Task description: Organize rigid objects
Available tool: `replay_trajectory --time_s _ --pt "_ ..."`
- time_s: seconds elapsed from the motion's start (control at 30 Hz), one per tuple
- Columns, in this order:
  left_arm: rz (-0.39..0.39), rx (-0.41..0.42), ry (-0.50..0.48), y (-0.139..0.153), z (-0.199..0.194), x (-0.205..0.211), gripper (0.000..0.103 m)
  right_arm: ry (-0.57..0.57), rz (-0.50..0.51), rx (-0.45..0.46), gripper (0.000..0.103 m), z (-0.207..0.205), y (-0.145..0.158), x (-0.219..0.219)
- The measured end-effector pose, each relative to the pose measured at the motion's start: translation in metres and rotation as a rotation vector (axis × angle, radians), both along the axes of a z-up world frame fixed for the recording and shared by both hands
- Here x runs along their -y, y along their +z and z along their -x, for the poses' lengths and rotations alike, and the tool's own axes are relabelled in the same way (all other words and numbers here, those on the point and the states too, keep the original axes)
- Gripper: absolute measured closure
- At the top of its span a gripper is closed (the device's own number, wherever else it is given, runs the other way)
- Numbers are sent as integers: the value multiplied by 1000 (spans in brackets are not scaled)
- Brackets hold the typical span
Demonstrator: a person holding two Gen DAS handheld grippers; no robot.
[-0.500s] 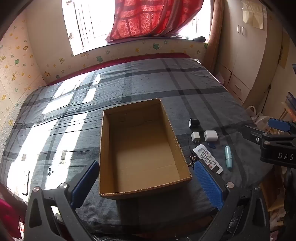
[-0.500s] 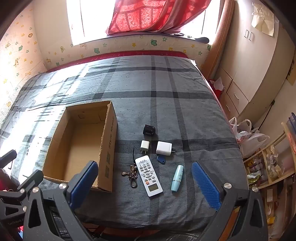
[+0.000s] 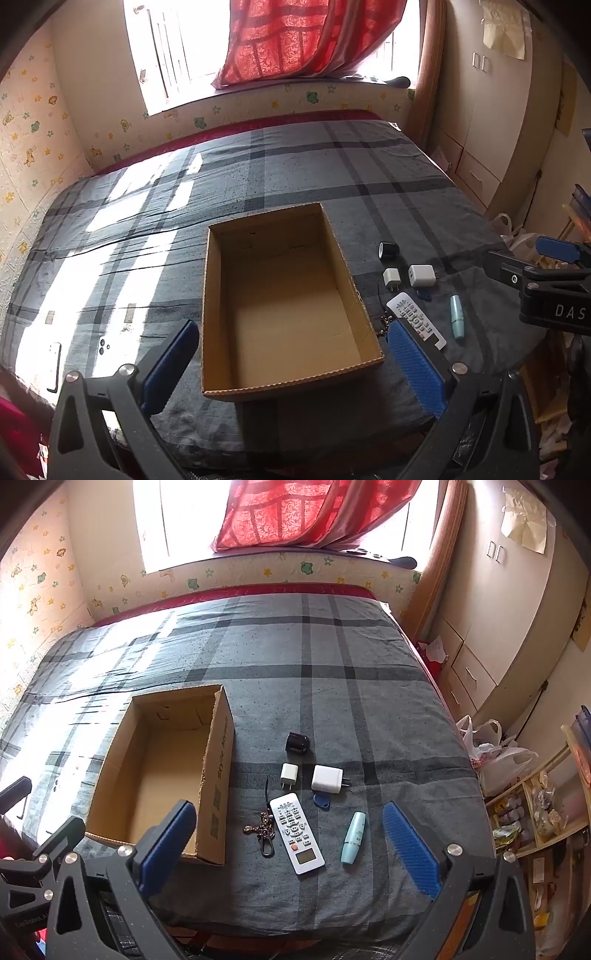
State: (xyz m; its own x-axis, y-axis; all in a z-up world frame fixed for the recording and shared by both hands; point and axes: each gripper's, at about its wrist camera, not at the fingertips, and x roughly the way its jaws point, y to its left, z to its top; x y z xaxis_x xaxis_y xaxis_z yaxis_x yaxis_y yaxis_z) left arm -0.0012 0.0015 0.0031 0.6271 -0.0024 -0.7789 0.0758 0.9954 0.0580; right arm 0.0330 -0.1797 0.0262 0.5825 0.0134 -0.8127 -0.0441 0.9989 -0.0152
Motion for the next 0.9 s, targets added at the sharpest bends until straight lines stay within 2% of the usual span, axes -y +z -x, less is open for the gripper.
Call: replay_trajectory --time_s 0.9 --pt "7 -3 2 -1 -2 -3 0 -7 -6 6 0 3 0 2"
